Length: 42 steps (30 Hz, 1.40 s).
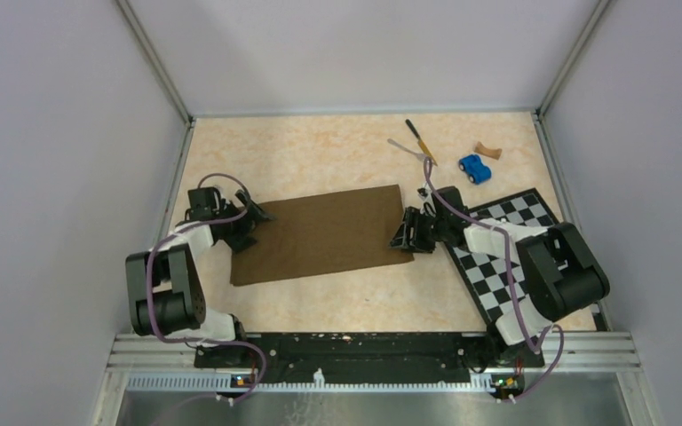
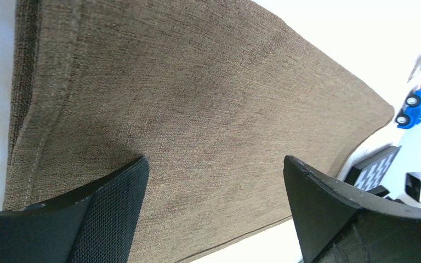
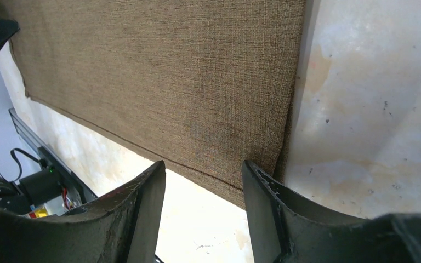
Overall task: Fold the napkin into a case and place the utensils inside
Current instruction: Smooth out the rectangle-folded napkin at the center of the board.
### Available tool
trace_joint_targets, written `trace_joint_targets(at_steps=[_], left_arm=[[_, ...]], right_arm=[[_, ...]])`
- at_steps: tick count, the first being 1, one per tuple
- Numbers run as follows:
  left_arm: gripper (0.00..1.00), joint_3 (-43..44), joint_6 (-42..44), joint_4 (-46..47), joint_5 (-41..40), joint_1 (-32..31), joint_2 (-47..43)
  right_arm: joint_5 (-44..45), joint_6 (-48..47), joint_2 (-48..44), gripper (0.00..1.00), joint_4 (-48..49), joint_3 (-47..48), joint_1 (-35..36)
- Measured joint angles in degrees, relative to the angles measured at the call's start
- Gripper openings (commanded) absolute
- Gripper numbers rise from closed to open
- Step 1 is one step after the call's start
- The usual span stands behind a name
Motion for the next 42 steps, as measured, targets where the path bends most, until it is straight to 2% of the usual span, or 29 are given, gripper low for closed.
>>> trace_joint_targets(at_steps=[6,11,12,14,18,22,28,32,37,42], left_arm=[[0.99,6.1,0.2,2.8,2.1,-0.2,7.0],[0.99,7.2,3.8,-1.9,-1.1,-0.6,4.0],[0.99,7.6,4.3,-3.0,-1.2,-0.5,2.9],[0.99,9.3,5.0,-4.2,-0.9,-0.5,1.4],[0.99,15.6,4.4,-1.9,2.1,-0.5,3.1],[0.99,19.5,1.4,5.1,5.4,-0.5,10.3],[0.99,20.5,-0.2,8.2,4.5,-0.1,21.5],[0.99,22.4,0.8,7.5,0.9,0.8,22.1],[0.99,23.6,4.5,3.5,-3.0,-0.1,20.6],[0.99,26.8,5.0,1.6,0.1,-1.2,18.2]], right_arm=[[3.1,2.9,-1.8,0.57,1.6,-1.6,1.2],[4.1,0.6,-2.1,0.67,-3.0,3.6,1.8],[3.7,0.2,-1.9,0.76,-3.4,5.6,1.7],[2.2,0.2,-0.6,0.81,-3.1,9.9,1.4],[-3.9,3.3,6.9,0.81,3.7,19.6,-0.1],[-8.1,7.9,18.0,0.79,9.5,27.6,-1.8],[-9.5,10.0,26.4,0.76,11.8,29.2,-4.6],[-9.6,6.6,27.3,0.76,8.5,29.8,-7.8],[-7.0,2.6,23.4,0.78,2.3,29.9,-7.7],[-9.8,3.4,22.0,0.77,0.8,35.4,-4.6]])
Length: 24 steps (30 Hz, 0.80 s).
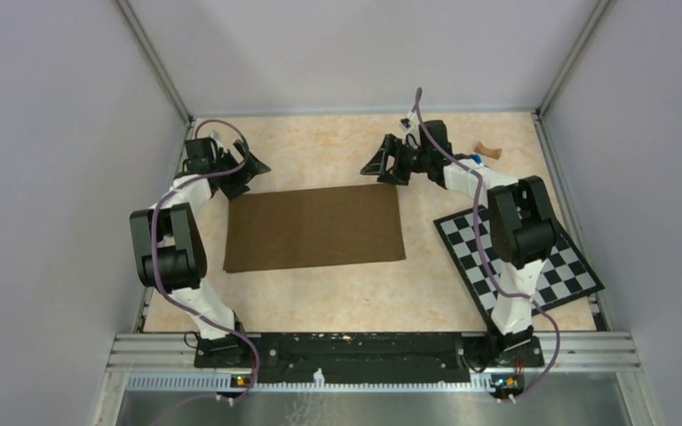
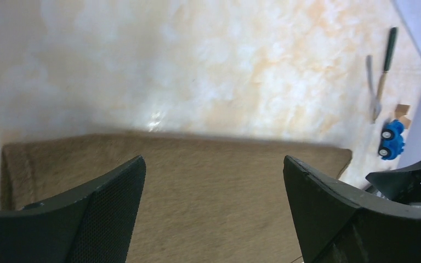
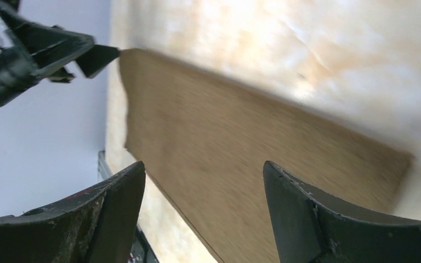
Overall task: Fold the napkin into a case and place the utensils inside
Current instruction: Smooth out the rectangle-folded napkin at the center of the board.
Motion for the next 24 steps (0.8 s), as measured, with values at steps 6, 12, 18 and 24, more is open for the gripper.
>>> trace_joint_targets(at_steps=[6,12,18,24], left_arm=[[0.99,3.5,-1.3,2.3,1.0,0.2,2.2],[0.99,-1.5,-2.4,7.2,1.6,4.5,6.8],[0.99,-1.7,-0.9,8.9,0.0,5.9,6.8],[0.99,-1.0,3.3,3.6,-4.4,5.4,4.1]], right_arm=[[-3.0,4.0,4.4,0.77,7.0,4.7,1.2],[-3.2,4.7,10.6,0.76,9.4,0.4,-3.9],[-4.7,2.6,10.6,0.76,10.3,-0.2,-6.7],[1.5,-3.5,7.5,0.77,1.4,1.4,-5.9]])
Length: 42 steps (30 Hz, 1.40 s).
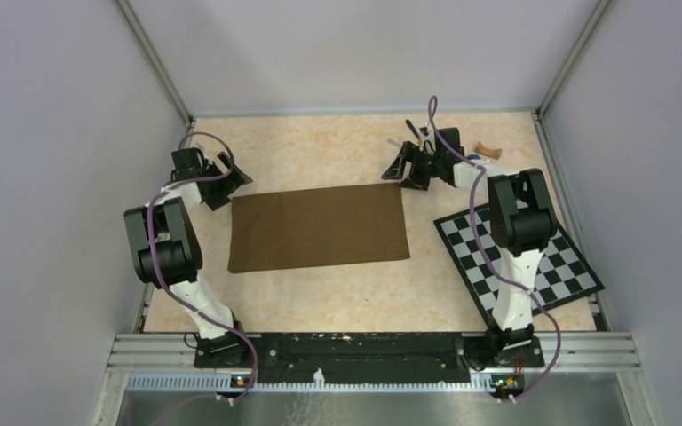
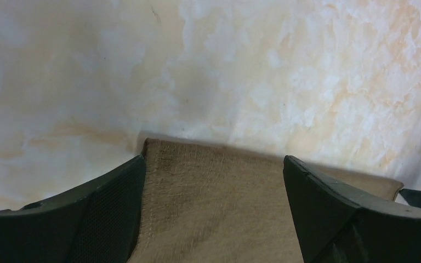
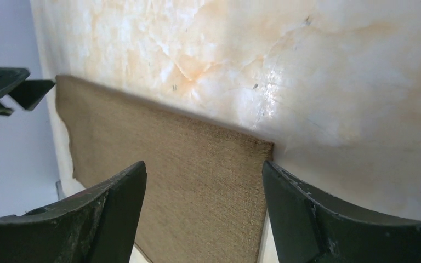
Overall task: Fold the napkin into a case and place the utensils inside
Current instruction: Smooth out the rectangle-folded napkin at the center of the board.
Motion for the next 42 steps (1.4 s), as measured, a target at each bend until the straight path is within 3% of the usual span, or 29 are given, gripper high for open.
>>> trace_joint_targets(at_steps=[4,8,13,20,24,28,33,37,42], left_arm=[[0.99,1.4,1.4,-4.5,0.3,0.0,-3.9],[0.99,1.1,1.1,-4.9,3.7,0.0,-7.7],[0.99,-1.8,1.2,-6.4,2.1,0.1,-7.0],[0.99,-2.0,1.6,-9.7,-4.6,0.8,-3.4],[0.99,-2.6,2.5,-13.5,-10.5,-0.8,-6.6],[0.99,-3.7,3.1,-16.8,-13.1,-5.9,-15.8],[0.99,-6.6,4.2,-16.7,-8.6,-13.2,-26.1],[0.99,-8.2,4.7,-16.9,-5.1,-18.9,-27.6],[0.99,-11.1,4.9,-17.9,-2.0,-22.9,-29.0]], right_arm=[[3.2,-1.9,-2.7,0.77,-5.4,2.4,0.5],[1.2,0.2,-5.5,0.77,-3.8,2.3,3.3],[-3.9,5.1,-6.7,0.76,5.0,-5.3,9.3],[-4.2,3.0,-7.3,0.76,2.2,-13.3,8.2],[1.8,-1.8,-11.0,0.76,-3.5,-13.7,7.9],[4.7,-4.2,-15.8,0.74,-8.4,-14.5,9.0],[11.3,-6.9,-17.7,0.74,-17.1,-12.7,11.0],[23.1,-7.9,-16.0,0.68,-32.3,-3.9,11.3],[30.0,-8.8,-12.3,0.66,-38.8,3.1,11.3]])
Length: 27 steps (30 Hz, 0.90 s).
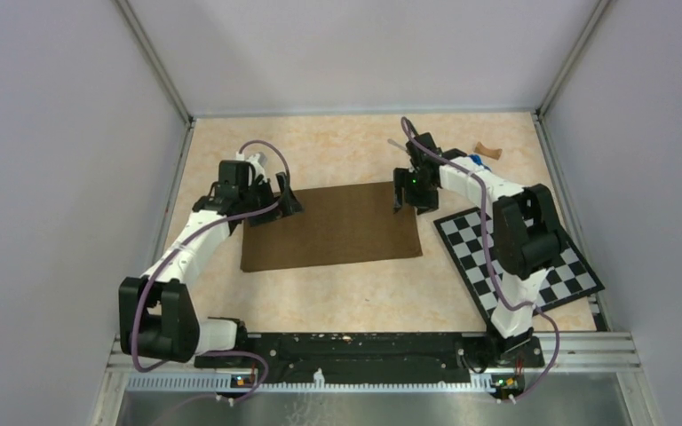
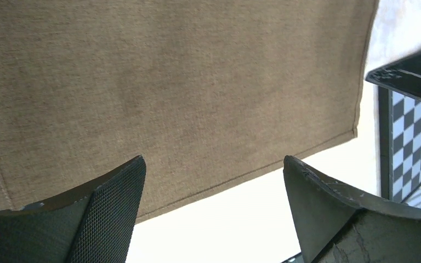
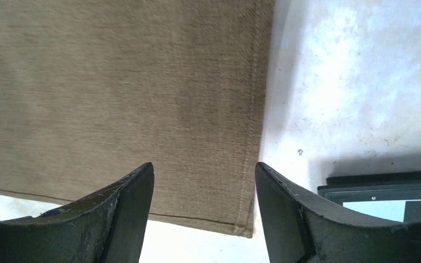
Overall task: Fold the napkin into a case and place the utensils inside
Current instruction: Smooth out the rectangle-folded napkin at the center of the board, then pick up the rectangle-folded napkin from the center of the board.
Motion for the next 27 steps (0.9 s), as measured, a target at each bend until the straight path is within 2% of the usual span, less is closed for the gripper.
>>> trace_joint_targets(at_steps=[7,16,17,19,23,24,27], left_arm=[[0.99,-1.9,0.7,-0.4,3.0,-0.4,-5.8],[0.99,-3.3,2.0,-1.1,5.0,-0.4,-9.7],[0.99,-3.5,2.2,-1.2,5.1,-0.4,-10.0],[0.99,-3.6,2.4,-1.4,5.1,-0.4,-10.5],[0.99,-3.6,2.5,-1.4,5.0,-0.4,-10.9],[0.99,-3.7,2.5,-1.4,4.9,-0.4,-10.9],[0.99,-4.4,2.2,-1.3,4.0,-0.4,-10.4]], right_arm=[[3.0,-2.1,5.1,0.64,-6.0,3.1,0.8],[7.1,-1.9,8.3,0.51,-6.1,4.3,3.3],[7.7,-1.7,8.3,0.48,-6.0,4.2,3.3],[8.6,-1.6,8.4,0.31,-5.3,4.1,3.5],[9.9,-2.9,8.4,0.04,-3.3,3.8,3.7],[9.8,-3.7,8.5,0.00,-2.8,3.8,3.7],[10.2,-6.3,8.5,0.00,-1.1,3.8,3.9]])
